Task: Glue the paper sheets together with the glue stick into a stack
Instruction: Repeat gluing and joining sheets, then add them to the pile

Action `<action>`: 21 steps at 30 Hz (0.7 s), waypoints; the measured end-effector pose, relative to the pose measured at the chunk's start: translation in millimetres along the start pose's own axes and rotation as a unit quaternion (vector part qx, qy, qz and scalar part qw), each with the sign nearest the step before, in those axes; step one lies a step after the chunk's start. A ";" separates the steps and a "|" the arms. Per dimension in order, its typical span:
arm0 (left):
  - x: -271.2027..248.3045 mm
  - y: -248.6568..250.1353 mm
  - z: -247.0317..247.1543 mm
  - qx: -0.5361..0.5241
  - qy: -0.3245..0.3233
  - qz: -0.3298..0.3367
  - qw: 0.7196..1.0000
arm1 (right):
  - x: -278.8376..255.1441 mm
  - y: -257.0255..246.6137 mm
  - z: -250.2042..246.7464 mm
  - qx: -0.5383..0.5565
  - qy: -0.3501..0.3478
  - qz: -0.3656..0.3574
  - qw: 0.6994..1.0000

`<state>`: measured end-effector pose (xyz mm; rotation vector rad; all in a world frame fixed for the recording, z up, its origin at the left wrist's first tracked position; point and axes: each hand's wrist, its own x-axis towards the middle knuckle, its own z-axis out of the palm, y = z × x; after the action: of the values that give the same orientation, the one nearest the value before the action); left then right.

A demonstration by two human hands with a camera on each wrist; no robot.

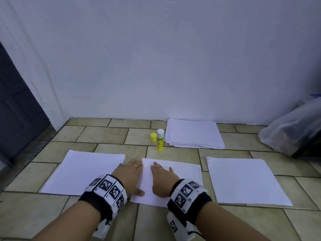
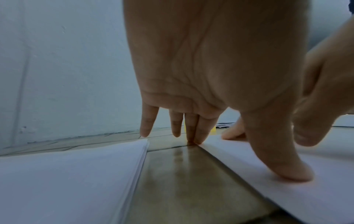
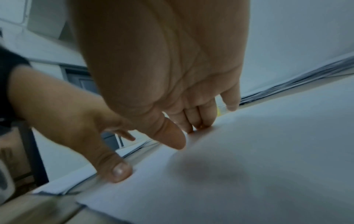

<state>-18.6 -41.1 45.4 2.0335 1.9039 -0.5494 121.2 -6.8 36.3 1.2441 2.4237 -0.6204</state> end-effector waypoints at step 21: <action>11.4 27.8 -8.8 -0.100 0.082 0.157 0.979 | -32.8 53.2 -6.7 -0.136 0.061 0.081 0.986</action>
<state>10.2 -29.0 46.7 2.2380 1.5980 -0.1103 182.6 2.3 46.2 1.3771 2.3726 -0.1652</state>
